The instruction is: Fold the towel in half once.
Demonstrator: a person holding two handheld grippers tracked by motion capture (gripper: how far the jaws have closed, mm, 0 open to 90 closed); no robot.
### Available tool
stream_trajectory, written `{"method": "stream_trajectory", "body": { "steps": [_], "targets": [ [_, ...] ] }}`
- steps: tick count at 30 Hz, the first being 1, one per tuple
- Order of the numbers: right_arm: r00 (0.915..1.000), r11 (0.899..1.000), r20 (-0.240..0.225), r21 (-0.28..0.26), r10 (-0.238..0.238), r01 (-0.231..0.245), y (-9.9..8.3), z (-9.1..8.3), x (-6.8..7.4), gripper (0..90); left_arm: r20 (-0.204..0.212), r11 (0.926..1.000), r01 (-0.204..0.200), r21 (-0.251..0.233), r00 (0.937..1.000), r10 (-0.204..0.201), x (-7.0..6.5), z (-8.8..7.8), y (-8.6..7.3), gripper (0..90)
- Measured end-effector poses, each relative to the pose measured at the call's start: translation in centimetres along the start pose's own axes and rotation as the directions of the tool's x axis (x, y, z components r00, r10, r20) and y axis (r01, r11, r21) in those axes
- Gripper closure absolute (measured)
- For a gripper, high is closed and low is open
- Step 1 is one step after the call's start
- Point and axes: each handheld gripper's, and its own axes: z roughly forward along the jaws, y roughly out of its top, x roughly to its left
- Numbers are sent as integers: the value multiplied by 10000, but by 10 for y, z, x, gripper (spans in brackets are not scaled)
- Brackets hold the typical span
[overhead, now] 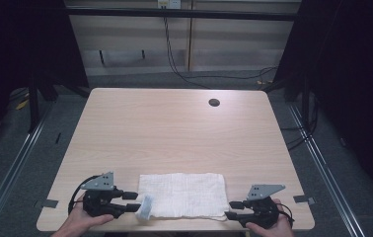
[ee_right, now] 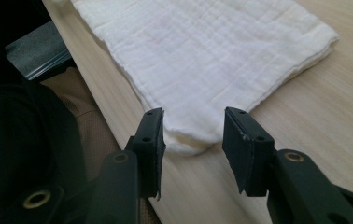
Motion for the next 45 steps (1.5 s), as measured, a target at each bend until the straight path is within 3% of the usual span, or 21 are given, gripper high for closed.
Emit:
{"method": "stream_trajectory", "body": {
  "steps": [3, 8, 11, 15, 16, 19, 21, 22, 23, 24, 25, 28, 30, 31, 34, 36, 37, 38, 40, 41, 45],
  "targets": [
    [10000, 9999, 45, -103, -21, 22, 6, 2, 0, 577, -377, 9991, 291, -322, 9988, -303, 6, -5, 2, 582],
    [9996, 9993, -165, -269, -249, 245, 28, 20, 7, 554, -1139, 9963, 857, -66, 9898, -858, 20, 2, 6, 588],
    [9979, 9988, -479, -230, -444, 433, 44, 34, 15, 536, -1329, 9935, 1141, -21, 9846, -1134, 29, 7, 12, 578],
    [9943, 9975, -824, -257, -677, 657, 61, 48, 23, 522, -1494, 9924, 1233, 22, 9813, -1216, 38, 10, 21, 551],
    [9913, 9962, -1002, -276, -852, 828, 74, 58, 30, 519, -1675, 9920, 1260, 45, 9781, -1235, 41, 12, 26, 555],
    [9845, 9931, -1306, -276, -1170, 1144, 88, 71, 40, 515, -1891, 9948, 976, 290, 9778, -904, 50, 20, 41, 557],
    [9817, 9917, -1405, -258, -1285, 1261, 93, 76, 44, 511, -1837, 9941, 1045, 277, 9781, -977, 53, 22, 43, 557],
    [9750, 9886, -1635, -199, -1504, 1492, 103, 88, 53, 516, -1917, 9932, 1161, 103, 9750, -1120, 57, 27, 47, 551],
    [9728, 9873, -1684, -200, -1588, 1577, 106, 92, 56, 522, -1917, 9932, 1161, 103, 9750, -1120, 57, 27, 47, 534],
    [9689, 9849, -1782, -116, -1718, 1725, 110, 99, 61, 522, -1579, 9887, 1434, -432, 9762, -1485, 59, 31, 47, 528],
    [9670, 9837, -1828, -49, -1777, 1798, 112, 103, 64, 522, -1831, 9897, 1374, -411, 9727, -1426, 58, 33, 46, 528],
    [9560, 9775, -2133, 194, -2012, 2101, 120, 121, 75, 522, -2013, 9932, 1162, 0, 9729, -1138, 57, 37, 45, 507],
    [9531, 9755, -2198, 239, -2082, 2186, 122, 125, 77, 521, -2043, 9930, 1180, -86, 9719, -1173, 57, 37, 44, 500],
    [9441, 9705, -2401, 285, -2258, 2393, 127, 136, 84, 522, -2100, 9918, 1268, -135, 9695, -1268, 58, 36, 43, 515],
    [9331, 9616, -2561, 410, -2524, 2714, 132, 150, 92, 502, -2450, 9901, 1403, -102, 9596, -1385, 65, 36, 40, 510],
    [9271, 9564, -2671, 552, -2627, 2869, 135, 161, 98, 483, -2473, 9891, 1469, -131, 9579, -1456, 67, 36, 39, 499],
    [9271, 9564, -2671, 552, -2627, 2869, 135, 161, 98, 483, -2463, 9870, 1583, -269, 9559, -1600, 69, 36, 38, 499],
    [9234, 9484, -2631, 745, -2794, 3082, 137, 169, 101, 480, -2521, 9880, 1536, -175, 9555, -1531, 71, 36, 38, 486],
    [9189, 9432, -2691, 855, -2883, 3209, 139, 176, 105, 480, -2524, 9882, 1525, -171, 9556, -1519, 71, 37, 37, 465],
    [9217, 9455, -2673, 872, -2811, 3136, 139, 178, 107, 481, -2524, 9882, 1525, -171, 9556, -1519, 71, 37, 37, 456],
    [9154, 9390, -2710, 897, -2977, 3320, 141, 185, 111, 535, -2597, 9877, 1560, -105, 9534, -1534, 72, 38, 35, 440]
  ]
}}
